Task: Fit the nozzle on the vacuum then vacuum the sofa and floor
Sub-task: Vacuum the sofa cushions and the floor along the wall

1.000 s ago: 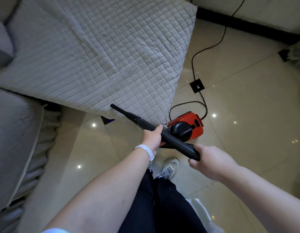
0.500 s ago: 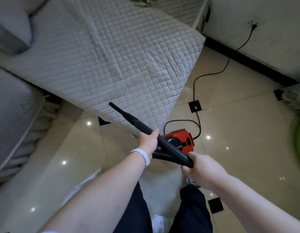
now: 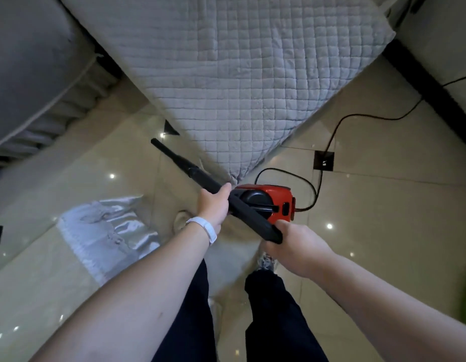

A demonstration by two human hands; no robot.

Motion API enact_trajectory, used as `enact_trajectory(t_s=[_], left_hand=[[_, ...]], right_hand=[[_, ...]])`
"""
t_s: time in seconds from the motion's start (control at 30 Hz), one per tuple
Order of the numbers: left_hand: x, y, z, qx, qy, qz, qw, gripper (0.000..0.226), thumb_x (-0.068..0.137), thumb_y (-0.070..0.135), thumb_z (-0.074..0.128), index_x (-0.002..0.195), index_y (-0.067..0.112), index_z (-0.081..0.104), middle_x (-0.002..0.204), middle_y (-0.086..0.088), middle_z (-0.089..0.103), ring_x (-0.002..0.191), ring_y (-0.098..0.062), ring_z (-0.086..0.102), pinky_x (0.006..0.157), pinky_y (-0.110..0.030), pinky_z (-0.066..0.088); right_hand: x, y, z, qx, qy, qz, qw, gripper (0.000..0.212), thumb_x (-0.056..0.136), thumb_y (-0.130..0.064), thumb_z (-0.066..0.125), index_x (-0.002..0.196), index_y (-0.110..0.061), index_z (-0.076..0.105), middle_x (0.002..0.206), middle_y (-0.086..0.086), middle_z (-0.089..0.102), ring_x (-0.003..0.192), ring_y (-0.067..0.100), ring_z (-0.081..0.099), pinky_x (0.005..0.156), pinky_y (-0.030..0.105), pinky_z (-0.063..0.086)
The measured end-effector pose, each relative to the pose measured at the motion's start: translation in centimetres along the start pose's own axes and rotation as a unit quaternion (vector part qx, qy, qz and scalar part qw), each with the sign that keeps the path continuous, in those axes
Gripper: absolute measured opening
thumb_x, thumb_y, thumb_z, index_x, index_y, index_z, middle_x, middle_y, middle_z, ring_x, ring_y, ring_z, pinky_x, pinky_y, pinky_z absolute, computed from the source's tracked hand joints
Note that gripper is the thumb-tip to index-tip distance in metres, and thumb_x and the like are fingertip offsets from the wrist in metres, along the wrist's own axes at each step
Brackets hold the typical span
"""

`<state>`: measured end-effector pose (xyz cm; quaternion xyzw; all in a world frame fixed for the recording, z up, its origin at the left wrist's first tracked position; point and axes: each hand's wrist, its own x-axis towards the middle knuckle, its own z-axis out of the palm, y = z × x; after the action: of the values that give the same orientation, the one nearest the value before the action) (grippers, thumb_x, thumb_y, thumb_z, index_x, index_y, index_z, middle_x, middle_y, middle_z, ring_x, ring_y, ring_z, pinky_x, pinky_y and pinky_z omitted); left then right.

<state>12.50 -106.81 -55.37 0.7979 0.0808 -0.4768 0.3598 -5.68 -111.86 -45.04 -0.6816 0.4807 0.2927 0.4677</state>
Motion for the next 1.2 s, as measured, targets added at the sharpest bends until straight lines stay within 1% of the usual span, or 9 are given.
enact_trajectory(t_s=[0.07, 0.13, 0.23, 0.33, 0.53, 0.63, 0.73, 0.93, 1.2], left_hand=[[0.6, -0.9, -0.8, -0.023, 0.013, 0.000, 1.000, 0.034, 0.082, 0.038, 0.067, 0.102, 0.016, 0.051, 0.104, -0.004, 0.065, 0.098, -0.026, 0.067, 0.093, -0.047, 0.057], [1.5, -1.5, -1.6, -0.039, 0.025, -0.009, 0.999, 0.029, 0.083, 0.035, 0.066, 0.101, 0.018, 0.050, 0.103, -0.004, 0.065, 0.096, -0.025, 0.067, 0.092, -0.047, 0.057], [3.4, -2.6, -3.1, -0.057, 0.036, -0.026, 0.997, 0.039, 0.079, 0.035, 0.065, 0.109, 0.015, 0.051, 0.106, -0.006, 0.066, 0.097, -0.026, 0.068, 0.092, -0.047, 0.057], [6.1, -4.2, -4.3, -0.061, 0.035, -0.044, 0.997, 0.045, 0.077, 0.033, 0.065, 0.114, 0.009, 0.054, 0.108, -0.010, 0.068, 0.093, -0.026, 0.069, 0.086, -0.046, 0.061], [11.9, -8.5, -5.9, -0.045, 0.026, -0.071, 0.996, 0.045, 0.083, 0.033, 0.064, 0.118, 0.006, 0.055, 0.106, -0.011, 0.066, 0.095, -0.027, 0.068, 0.079, -0.041, 0.063], [14.5, -10.8, -6.3, -0.039, 0.014, -0.086, 0.995, 0.043, 0.085, 0.032, 0.063, 0.118, 0.004, 0.055, 0.102, -0.010, 0.066, 0.093, -0.027, 0.069, 0.073, -0.037, 0.063], [16.8, -12.9, -6.3, -0.025, 0.011, -0.091, 0.995, 0.043, 0.086, 0.032, 0.062, 0.119, 0.005, 0.055, 0.102, -0.009, 0.065, 0.093, -0.027, 0.068, 0.076, -0.039, 0.063], [21.8, -16.3, -5.6, -0.023, 0.011, -0.093, 0.995, 0.037, 0.090, 0.033, 0.062, 0.118, 0.012, 0.052, 0.106, -0.007, 0.063, 0.098, -0.027, 0.065, 0.088, -0.045, 0.059], [26.7, -18.3, -5.7, -0.034, 0.029, -0.091, 0.995, 0.038, 0.089, 0.031, 0.061, 0.119, 0.010, 0.052, 0.103, -0.006, 0.062, 0.096, -0.026, 0.066, 0.084, -0.040, 0.061]], right_hand=[[0.8, -0.3, 0.9, -0.005, -0.006, -0.009, 1.000, 0.019, 0.088, -0.040, 0.059, 0.099, -0.026, 0.056, 0.083, -0.001, 0.065, 0.070, 0.019, 0.067, 0.063, 0.036, 0.058], [1.8, -0.8, 2.1, -0.010, -0.012, -0.014, 1.000, 0.019, 0.088, -0.041, 0.058, 0.099, -0.026, 0.055, 0.083, -0.001, 0.065, 0.070, 0.020, 0.067, 0.062, 0.037, 0.058], [3.8, -1.8, 4.1, -0.013, -0.024, -0.016, 1.000, 0.021, 0.086, -0.042, 0.057, 0.100, -0.026, 0.056, 0.084, 0.000, 0.067, 0.070, 0.021, 0.069, 0.066, 0.044, 0.062], [5.9, -2.8, 6.4, -0.024, -0.025, -0.010, 0.999, 0.025, 0.085, -0.043, 0.056, 0.103, -0.025, 0.057, 0.082, -0.001, 0.067, 0.073, 0.022, 0.069, 0.070, 0.044, 0.061], [10.9, -3.2, 11.6, -0.052, -0.024, 0.013, 0.998, 0.029, 0.077, -0.056, 0.051, 0.089, -0.029, 0.053, 0.076, -0.001, 0.067, 0.079, 0.023, 0.067, 0.086, 0.044, 0.054], [13.1, -3.1, 13.8, -0.033, -0.038, 0.027, 0.998, 0.025, 0.082, -0.049, 0.057, 0.087, -0.025, 0.054, 0.072, 0.000, 0.066, 0.067, 0.021, 0.067, 0.066, 0.037, 0.056], [15.1, -2.8, 15.9, -0.020, -0.044, 0.039, 0.998, 0.021, 0.087, -0.042, 0.060, 0.087, -0.022, 0.054, 0.069, 0.000, 0.064, 0.056, 0.018, 0.062, 0.054, 0.033, 0.051], [19.7, -2.2, 19.4, -0.011, -0.042, 0.058, 0.997, 0.018, 0.086, -0.041, 0.060, 0.087, -0.023, 0.055, 0.066, 0.000, 0.062, 0.055, 0.019, 0.061, 0.051, 0.029, 0.047], [24.6, -2.3, 21.3, -0.020, -0.050, 0.042, 0.998, 0.015, 0.088, -0.040, 0.060, 0.090, -0.025, 0.057, 0.067, 0.001, 0.064, 0.057, 0.020, 0.064, 0.047, 0.027, 0.046]])
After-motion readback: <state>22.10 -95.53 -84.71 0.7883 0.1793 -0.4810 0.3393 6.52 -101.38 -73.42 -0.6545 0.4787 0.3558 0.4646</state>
